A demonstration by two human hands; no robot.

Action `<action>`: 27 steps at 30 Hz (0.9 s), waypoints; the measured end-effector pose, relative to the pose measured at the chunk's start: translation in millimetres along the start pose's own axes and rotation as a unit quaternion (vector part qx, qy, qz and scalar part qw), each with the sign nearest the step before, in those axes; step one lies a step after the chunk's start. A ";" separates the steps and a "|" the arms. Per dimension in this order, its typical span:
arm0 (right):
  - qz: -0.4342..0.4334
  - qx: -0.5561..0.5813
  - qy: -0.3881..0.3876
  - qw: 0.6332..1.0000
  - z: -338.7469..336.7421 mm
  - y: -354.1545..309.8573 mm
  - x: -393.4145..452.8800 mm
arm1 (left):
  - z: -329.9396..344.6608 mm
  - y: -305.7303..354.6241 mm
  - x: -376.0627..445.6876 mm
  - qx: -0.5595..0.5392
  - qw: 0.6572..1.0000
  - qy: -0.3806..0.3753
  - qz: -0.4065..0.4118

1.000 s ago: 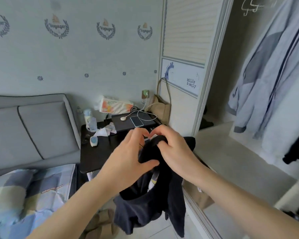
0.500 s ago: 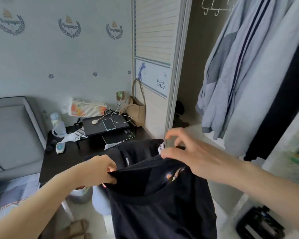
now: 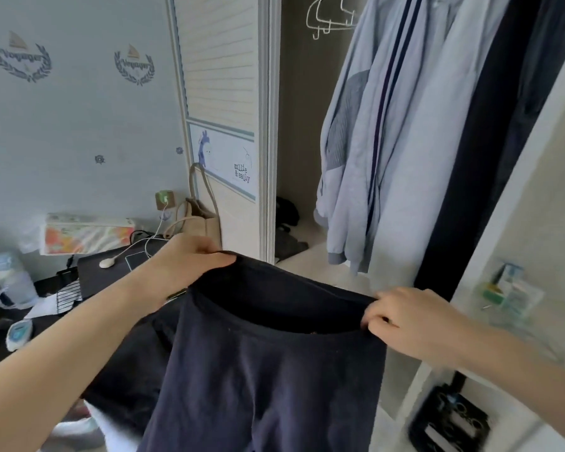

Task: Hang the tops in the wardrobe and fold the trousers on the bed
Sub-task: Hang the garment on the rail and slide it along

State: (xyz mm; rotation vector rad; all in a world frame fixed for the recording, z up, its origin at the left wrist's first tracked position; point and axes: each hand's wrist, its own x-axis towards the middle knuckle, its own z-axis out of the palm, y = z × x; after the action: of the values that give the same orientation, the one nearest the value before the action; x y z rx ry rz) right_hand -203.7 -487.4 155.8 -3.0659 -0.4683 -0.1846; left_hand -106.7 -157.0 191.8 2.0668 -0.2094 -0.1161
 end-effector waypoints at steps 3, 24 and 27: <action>0.053 0.083 -0.092 0.991 -15.5 8.3 11.1 | 6.3 22.6 30.8 0.214 0.967 0.069 0.120; 0.142 -0.031 0.192 0.971 -129.6 51.4 246.2 | -80.3 81.7 368.6 -0.049 0.989 -0.100 0.102; 0.166 -0.110 0.168 0.966 -142.4 51.7 266.0 | -87.1 92.4 393.2 -0.281 0.939 -0.200 0.009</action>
State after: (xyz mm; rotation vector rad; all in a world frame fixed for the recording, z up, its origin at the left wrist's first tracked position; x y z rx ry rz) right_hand 47.9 -465.6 328.8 -3.1611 0.0888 -0.7714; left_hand 284.4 -203.6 316.9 1.4527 -0.3948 -0.5272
